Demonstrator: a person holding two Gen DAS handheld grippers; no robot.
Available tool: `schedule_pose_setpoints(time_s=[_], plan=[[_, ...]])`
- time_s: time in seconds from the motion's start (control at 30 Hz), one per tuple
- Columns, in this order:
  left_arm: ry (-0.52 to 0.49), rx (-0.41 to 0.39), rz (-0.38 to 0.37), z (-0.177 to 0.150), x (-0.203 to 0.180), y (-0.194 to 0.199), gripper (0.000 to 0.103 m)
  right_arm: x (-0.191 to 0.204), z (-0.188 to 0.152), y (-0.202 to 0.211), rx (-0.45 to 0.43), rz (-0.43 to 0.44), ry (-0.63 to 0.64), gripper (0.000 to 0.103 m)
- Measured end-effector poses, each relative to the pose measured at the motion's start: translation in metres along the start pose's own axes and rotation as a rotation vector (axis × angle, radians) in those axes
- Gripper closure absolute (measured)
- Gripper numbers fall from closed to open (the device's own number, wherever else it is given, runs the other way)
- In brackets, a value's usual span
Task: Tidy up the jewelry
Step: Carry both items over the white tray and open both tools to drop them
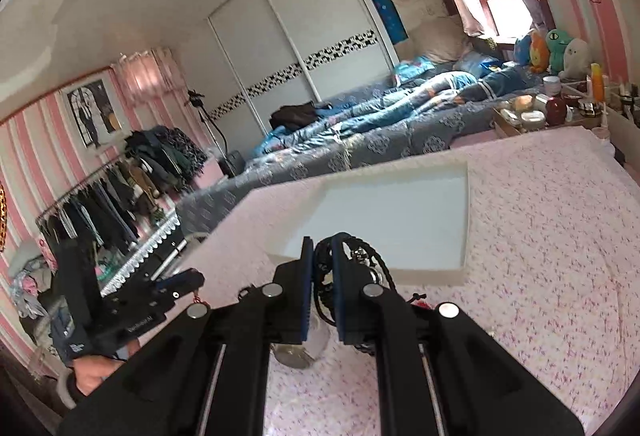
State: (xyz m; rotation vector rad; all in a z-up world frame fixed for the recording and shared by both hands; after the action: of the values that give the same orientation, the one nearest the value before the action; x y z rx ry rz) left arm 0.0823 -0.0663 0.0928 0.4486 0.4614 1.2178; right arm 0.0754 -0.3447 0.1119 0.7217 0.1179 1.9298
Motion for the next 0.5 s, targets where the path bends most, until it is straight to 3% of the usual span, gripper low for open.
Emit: schedule_pose_setpoints(time_s=[0.5], plan=[[0.022,-0.036,0.058,0.065,0.025,-0.059,0.088,-0.017,0.051,-0.022,-0.081,-0.084,0.066,0.094]])
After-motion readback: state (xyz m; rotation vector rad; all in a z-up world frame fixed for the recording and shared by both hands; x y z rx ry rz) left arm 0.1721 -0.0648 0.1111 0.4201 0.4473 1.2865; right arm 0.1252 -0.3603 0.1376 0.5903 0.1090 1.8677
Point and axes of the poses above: each gripper's, at about its wrist camera, not at the fingertips, and y roughly against the way its jaws point, x to its left, z to its top, the point moved 2 cm from there along -y, roughly the way its jaws point, and after that the axes turned 3 degrees about x, right-handed, at the moved point
